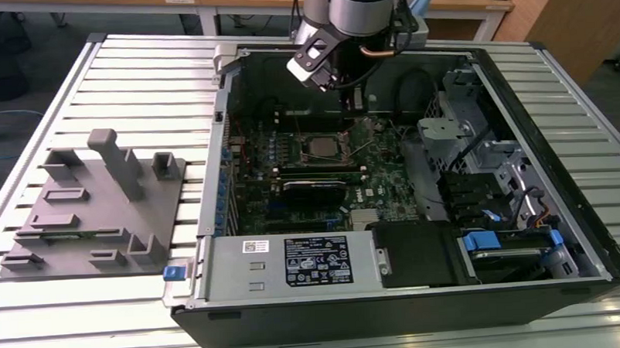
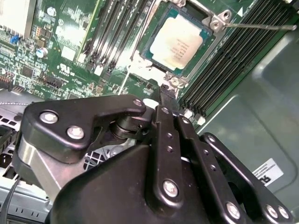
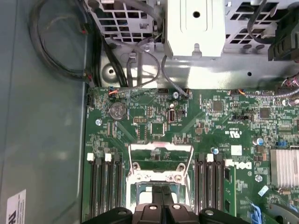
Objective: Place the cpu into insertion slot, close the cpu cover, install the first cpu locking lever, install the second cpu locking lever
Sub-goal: 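Close the cpu cover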
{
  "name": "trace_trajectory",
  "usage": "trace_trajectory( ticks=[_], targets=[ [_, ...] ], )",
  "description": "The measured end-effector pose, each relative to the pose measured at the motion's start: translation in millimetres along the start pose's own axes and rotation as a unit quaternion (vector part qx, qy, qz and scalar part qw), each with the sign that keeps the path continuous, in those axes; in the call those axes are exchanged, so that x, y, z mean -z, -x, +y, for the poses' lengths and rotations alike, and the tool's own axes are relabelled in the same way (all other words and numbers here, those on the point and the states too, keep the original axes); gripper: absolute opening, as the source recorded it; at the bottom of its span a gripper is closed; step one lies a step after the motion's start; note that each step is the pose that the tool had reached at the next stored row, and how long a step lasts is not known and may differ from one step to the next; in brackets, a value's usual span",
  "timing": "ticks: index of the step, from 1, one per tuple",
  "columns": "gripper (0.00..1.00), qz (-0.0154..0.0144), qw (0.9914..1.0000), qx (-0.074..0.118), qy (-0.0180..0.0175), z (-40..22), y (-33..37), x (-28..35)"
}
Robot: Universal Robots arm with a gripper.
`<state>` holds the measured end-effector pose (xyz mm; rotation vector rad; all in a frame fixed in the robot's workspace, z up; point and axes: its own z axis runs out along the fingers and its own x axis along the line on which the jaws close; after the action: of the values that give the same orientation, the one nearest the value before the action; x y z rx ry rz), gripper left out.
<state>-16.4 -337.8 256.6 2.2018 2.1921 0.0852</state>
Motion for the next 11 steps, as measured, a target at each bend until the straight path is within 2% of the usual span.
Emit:
trace_trajectory(
  ticks=[11],
  targets=[
    [0.11,0.0,1.0,0.0,0.0,17.3,-0.1,-1.1]
  ],
)
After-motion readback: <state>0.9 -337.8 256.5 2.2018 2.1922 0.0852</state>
